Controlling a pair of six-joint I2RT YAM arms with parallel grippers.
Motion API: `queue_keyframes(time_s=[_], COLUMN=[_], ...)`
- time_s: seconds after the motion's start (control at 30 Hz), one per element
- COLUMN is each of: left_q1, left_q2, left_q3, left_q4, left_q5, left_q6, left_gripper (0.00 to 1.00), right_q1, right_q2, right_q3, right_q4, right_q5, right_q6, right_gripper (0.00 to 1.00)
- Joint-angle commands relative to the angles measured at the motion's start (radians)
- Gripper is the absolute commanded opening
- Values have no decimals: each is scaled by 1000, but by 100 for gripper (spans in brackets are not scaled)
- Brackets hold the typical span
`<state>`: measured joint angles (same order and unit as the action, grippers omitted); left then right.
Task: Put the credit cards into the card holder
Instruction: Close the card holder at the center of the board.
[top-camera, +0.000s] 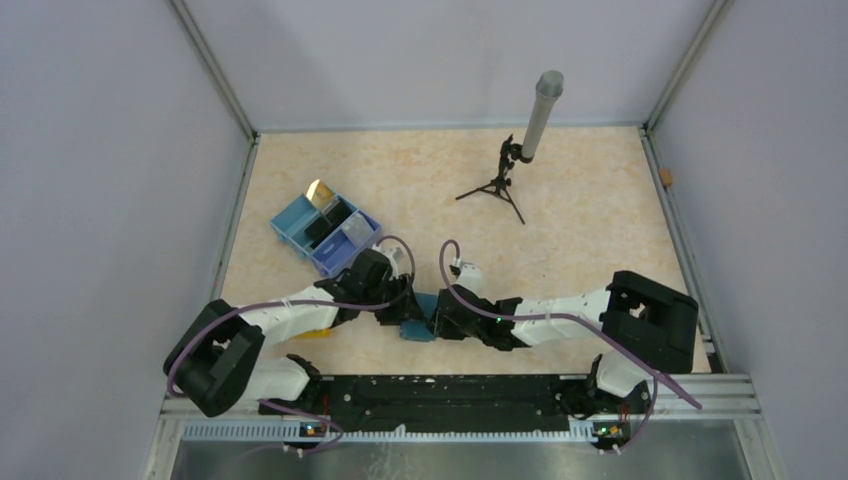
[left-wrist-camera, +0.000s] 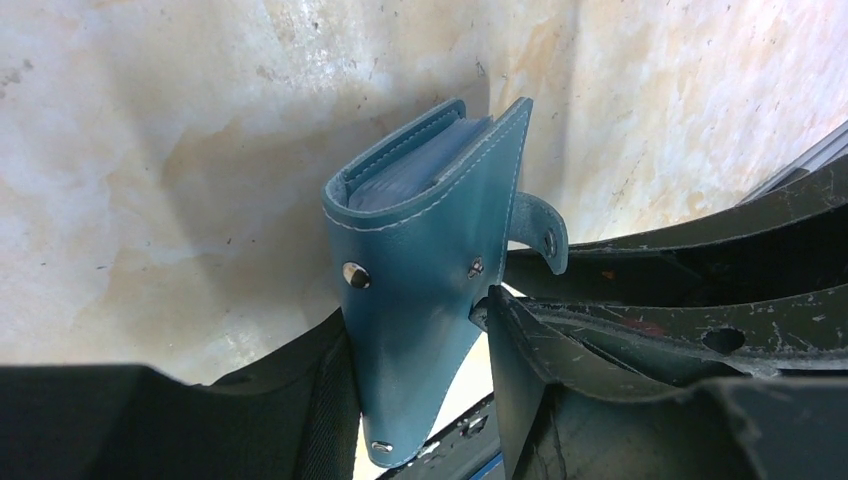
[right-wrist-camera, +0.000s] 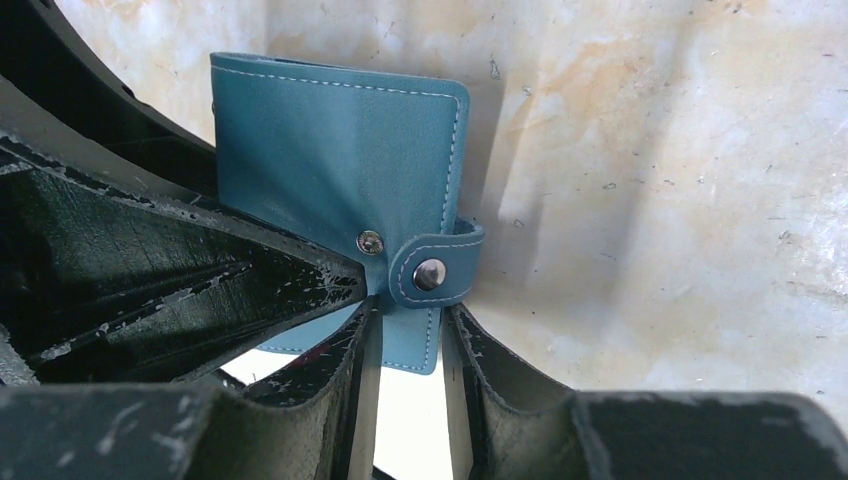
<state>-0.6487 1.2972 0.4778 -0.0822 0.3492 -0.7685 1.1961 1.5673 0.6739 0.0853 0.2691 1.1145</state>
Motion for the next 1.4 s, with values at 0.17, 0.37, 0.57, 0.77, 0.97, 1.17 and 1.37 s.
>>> queue_keyframes(time_s=[0.17, 0.37, 0.57, 0.77, 0.97, 1.17, 1.37], left_q1=[-3, -4, -4, -3, -3, -3, -3], left_q2=[-43, -79, -109, -149, -149, -138, -139], left_q3=[-33, -34, -45, -45, -35, -28, -27], left_q4=[-52, -81, -67, -91, -112, -119, -125], left_q5=[38, 25, 51, 35, 27, 26, 25], left_q6=[-18, 5, 15, 21, 34, 42, 44], left_gripper=[32, 21, 0, 0, 0, 0, 0], right_q1=[15, 13, 3, -22, -23, -23, -23], right_q2=[2, -64, -122, -174, -109, -53, -9], right_q3=[58, 9, -18, -12, 62, 102, 157], right_q4=[16, -23, -37, -40, -55, -71, -180], right_q5=[12, 59, 75, 26, -24, -29, 7], right_q6=[-18, -20, -48, -104, -128, -136, -116], right_gripper=[26, 32, 40, 49, 48, 43, 36])
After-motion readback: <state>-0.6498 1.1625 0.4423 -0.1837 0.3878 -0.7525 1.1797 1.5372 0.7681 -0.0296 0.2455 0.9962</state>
